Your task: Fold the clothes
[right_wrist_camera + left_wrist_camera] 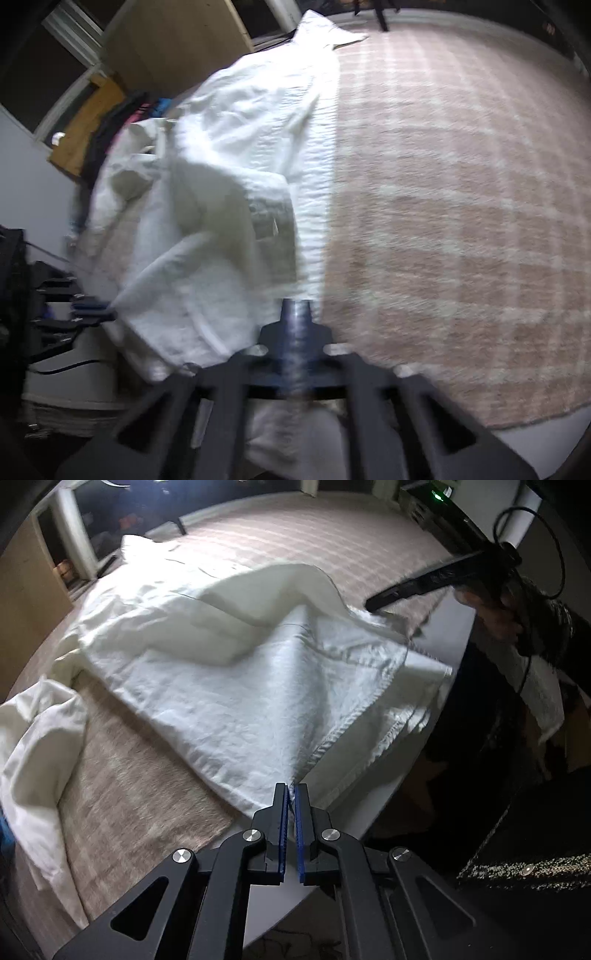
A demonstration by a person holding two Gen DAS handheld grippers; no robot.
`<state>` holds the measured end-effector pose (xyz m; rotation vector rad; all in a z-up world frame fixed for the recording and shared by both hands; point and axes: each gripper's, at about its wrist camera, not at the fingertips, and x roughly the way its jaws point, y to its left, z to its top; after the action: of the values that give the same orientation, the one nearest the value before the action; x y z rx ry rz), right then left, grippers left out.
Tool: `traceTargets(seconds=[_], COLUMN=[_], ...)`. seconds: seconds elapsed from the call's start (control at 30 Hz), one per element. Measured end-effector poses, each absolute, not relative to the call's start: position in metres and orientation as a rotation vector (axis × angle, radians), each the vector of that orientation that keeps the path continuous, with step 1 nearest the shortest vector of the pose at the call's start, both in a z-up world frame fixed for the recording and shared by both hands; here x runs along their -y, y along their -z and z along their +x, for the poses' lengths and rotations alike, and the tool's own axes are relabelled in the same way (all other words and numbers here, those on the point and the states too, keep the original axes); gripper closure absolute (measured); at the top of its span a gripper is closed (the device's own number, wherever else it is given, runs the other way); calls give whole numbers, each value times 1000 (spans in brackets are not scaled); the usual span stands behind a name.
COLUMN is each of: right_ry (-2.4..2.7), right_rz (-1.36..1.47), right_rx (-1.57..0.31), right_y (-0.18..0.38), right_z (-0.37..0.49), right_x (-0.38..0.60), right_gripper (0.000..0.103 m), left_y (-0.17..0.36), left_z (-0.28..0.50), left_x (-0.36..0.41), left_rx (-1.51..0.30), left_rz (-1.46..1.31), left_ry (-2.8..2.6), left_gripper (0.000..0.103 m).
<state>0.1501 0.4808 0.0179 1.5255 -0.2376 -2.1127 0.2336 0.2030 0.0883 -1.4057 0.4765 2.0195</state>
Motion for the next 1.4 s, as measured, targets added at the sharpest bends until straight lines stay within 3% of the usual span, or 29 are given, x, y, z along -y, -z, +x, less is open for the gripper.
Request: traceTargets(seconds=[0.23, 0.27, 0.37, 0.4, 0.43, 0.47, 0.5, 0.73, 0.8, 0.83, 0.87, 0.9, 1.07, 1.3, 1.4], right_ry=[1883, 1870, 2058, 2128, 2173, 2210, 2240, 2195, 2137, 2114, 2093, 2076, 2020, 1885, 1811], right_rz=[1507, 1526, 1561, 1541, 1518, 1501, 1491, 1471, 1487, 1495, 1501, 1496, 1462, 1516, 1626], right_rx=[578, 573, 320, 226, 144, 87, 56, -55, -45, -49, -50, -45, 68, 366, 284], right_y=[-56, -57, -55, -55, -55, -52, -49, -25, -19, -18, -19, -21, -48, -83, -65], right_z=[173, 176, 177, 174, 169, 163, 157, 127, 125, 125, 126, 126, 125, 128, 146], right_x=[-488, -486, -480, -480, -480, -481, -482, -479, -480, -479, -478, -478, -484, -499, -483], right_gripper=[102, 101, 94, 87, 65, 51, 51, 51, 65, 90, 100, 100, 101, 101, 101], left_y=[-86, -83, -78, -80, -80, -80, -80, -54, -46, -45, -46, -47, -66, -96, -82], left_z=[241, 242, 245, 247, 248, 249, 249, 239, 234, 232, 232, 231, 228, 236, 241], left_x=[-170, -168, -166, -174, -184, -194, -204, -249, -250, -248, -247, -245, -228, -194, -191], left_rx=[-401, -402, -411, -433, -458, -498, -552, -779, -784, -764, -748, -730, -606, -545, -579], left_rz=[-1425, -1435, -1449, -1422, -1396, -1368, -1339, -1288, -1316, -1322, -1318, -1313, -1310, -1309, -1361], left_ry=[-2048, -2046, -2040, -2030, -2015, -2012, -2020, -1956, -1936, -1921, -1906, -1902, -1950, -1996, -1962], left_gripper=[102, 102, 101, 94, 87, 67, 57, 58, 68, 75, 91, 98, 98, 98, 96])
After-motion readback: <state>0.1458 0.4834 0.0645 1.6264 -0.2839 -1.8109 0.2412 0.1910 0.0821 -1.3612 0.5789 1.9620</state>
